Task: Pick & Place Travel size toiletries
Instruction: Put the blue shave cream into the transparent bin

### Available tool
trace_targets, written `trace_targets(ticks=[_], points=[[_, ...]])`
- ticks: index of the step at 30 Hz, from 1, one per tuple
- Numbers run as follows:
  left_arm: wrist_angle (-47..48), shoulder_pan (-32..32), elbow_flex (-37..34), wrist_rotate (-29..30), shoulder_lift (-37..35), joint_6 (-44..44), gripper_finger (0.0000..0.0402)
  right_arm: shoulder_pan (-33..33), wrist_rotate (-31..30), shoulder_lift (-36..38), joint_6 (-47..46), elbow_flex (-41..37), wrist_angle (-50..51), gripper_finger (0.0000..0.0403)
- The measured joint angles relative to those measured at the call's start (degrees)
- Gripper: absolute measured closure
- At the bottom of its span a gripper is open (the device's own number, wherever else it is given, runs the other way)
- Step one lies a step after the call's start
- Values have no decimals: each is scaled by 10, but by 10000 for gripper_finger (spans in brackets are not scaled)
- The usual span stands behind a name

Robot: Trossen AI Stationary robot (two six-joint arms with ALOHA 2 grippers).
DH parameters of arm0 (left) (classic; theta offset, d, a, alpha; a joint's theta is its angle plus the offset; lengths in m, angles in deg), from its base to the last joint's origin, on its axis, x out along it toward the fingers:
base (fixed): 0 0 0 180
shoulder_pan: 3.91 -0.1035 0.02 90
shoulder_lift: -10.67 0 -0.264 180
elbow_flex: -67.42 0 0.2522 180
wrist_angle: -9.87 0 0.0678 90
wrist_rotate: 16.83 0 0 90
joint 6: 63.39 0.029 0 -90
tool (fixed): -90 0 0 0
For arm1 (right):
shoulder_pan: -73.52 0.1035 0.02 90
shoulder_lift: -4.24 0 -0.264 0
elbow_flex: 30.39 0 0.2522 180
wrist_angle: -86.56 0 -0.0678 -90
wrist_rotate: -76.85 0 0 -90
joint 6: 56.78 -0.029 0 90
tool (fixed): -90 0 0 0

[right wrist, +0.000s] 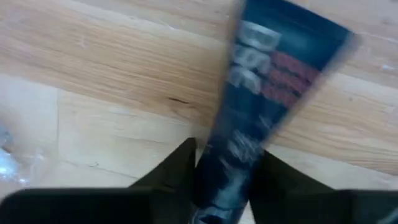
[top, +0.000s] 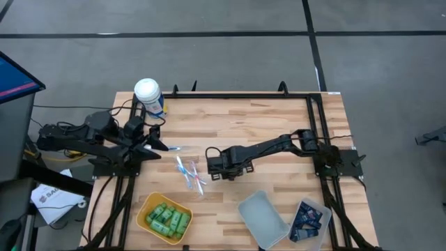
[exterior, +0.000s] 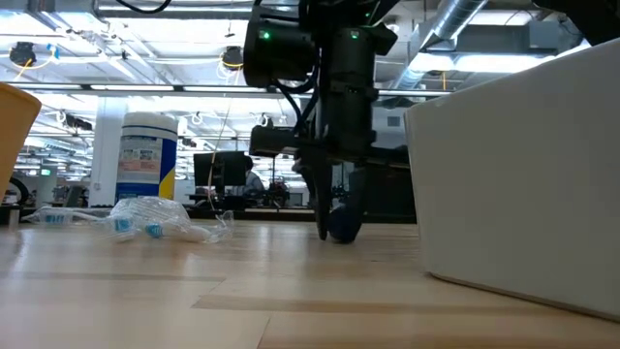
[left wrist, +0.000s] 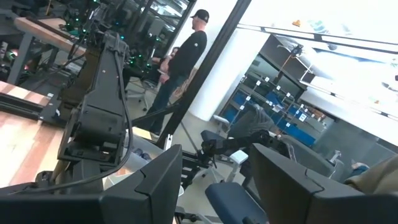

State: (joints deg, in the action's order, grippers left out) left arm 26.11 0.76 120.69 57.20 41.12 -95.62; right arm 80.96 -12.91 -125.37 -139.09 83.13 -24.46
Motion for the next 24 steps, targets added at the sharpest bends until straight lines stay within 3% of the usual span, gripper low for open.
trace_targets(ticks=[3, 8, 16, 20, 24], points=[[0, 0, 0, 0, 0, 0, 216, 0, 2, 0, 5, 0, -5, 326], [0, 0, 0, 0, -2, 0, 216, 2, 19, 0, 44, 38, 23, 331], [0, 0, 0, 0, -26, -1, 216, 15, -10, 68, 79, 83, 77, 386], [0, 0, 0, 0, -39, -2, 216, 44, -27, 121, 54, 83, 143, 376], [1, 0, 0, 0, -50, -2, 216, 98, -47, 164, -30, 83, 256, 358]])
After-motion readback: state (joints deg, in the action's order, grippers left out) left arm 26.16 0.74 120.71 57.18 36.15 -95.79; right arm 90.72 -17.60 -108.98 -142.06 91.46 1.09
